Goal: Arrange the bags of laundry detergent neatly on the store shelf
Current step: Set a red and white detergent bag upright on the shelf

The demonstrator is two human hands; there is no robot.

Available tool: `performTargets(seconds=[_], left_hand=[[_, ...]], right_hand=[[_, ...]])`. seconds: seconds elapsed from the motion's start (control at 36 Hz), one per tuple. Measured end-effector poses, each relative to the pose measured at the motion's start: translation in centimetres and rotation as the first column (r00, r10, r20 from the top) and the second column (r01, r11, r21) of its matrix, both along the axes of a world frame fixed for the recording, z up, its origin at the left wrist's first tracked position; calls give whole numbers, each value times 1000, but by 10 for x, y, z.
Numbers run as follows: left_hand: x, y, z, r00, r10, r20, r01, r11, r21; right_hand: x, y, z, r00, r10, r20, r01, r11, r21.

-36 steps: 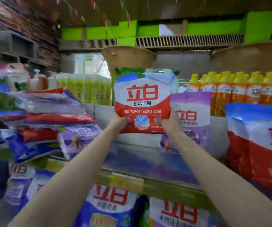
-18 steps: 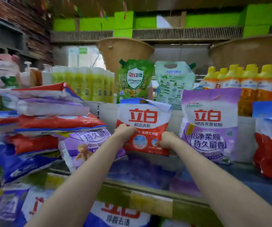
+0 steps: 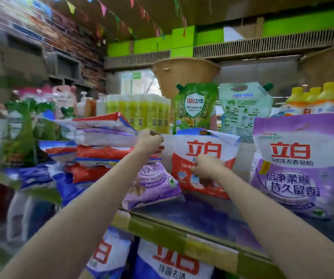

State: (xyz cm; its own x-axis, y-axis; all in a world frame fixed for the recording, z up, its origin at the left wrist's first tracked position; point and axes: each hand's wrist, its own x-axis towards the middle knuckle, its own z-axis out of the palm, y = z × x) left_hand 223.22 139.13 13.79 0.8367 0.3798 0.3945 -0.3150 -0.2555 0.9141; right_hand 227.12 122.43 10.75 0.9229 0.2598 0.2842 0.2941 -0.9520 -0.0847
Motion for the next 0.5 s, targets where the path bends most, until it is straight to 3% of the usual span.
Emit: performTargets(seconds=[0.17,0.31,0.39,0.5], left_hand=[[-31,50,12,983,171,60,-172,985,7],[-56,93,13,954,300,-5,-300,954,-10],[-68,121,14,940,340,-23,-341,939,-36],[-74,143,14,929,371,-16,-371,928,-30]], right_hand=[[-13,59,17,965,249,81,-261,940,220],[-16,111,42,905,421,56,-390,773,500],[-17,141,56,856,516,-16,-361,621,696],[-16,174,74,855,516,-46,-240,473,848]])
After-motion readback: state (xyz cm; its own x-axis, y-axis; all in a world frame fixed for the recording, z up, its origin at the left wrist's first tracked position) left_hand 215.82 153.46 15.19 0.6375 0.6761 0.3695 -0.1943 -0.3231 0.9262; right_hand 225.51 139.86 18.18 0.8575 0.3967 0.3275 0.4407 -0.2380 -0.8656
